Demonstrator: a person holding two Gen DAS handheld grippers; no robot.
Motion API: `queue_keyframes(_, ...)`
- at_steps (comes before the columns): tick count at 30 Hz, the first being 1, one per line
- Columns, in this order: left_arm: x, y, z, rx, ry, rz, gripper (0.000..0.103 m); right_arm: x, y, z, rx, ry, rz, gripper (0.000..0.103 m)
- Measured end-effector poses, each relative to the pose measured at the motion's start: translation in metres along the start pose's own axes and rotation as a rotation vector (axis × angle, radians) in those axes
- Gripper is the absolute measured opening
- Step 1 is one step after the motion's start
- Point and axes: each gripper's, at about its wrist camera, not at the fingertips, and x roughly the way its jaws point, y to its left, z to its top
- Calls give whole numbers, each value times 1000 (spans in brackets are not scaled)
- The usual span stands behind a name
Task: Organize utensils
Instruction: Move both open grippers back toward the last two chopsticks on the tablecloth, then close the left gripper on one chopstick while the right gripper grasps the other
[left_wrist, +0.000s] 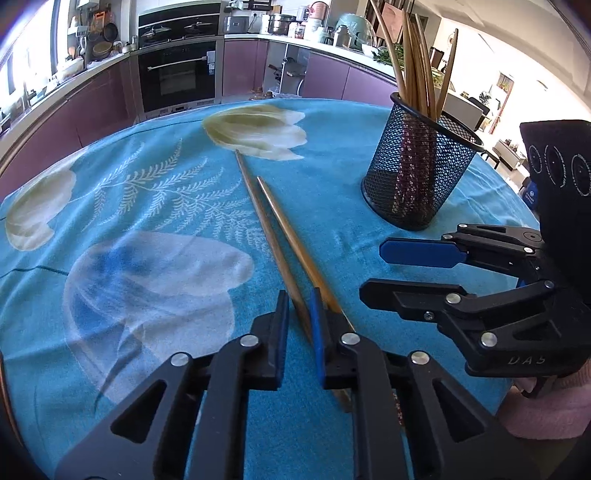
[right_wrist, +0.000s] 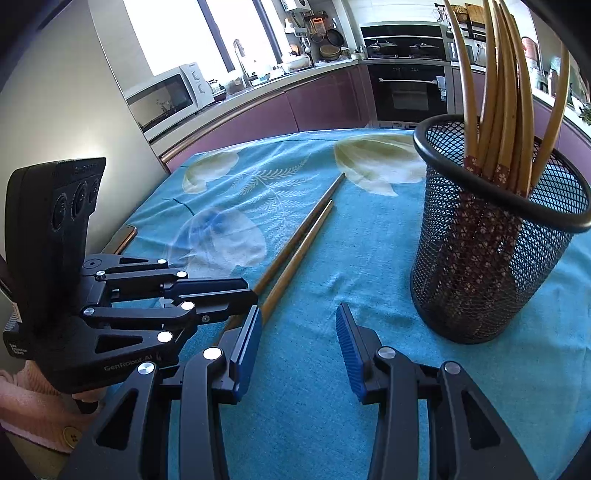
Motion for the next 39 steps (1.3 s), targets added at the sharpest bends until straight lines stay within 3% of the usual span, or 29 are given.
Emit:
queue_keyframes(14,-14,5,-24,-51,24,-21,10,19,10,9,-10,27,6,36)
queue_keyframes(21,-17,3,-29,-66,28,-30,10,28,21,14,-47,36,-54,30)
queue_keyframes(29,-19,1,-27,-67,28,-117,17,23,16,13,-65,55,-117,27)
queue_keyframes(39,-7,9,0,-17,6,-43,19,23,3,15,-19,52,-119,27)
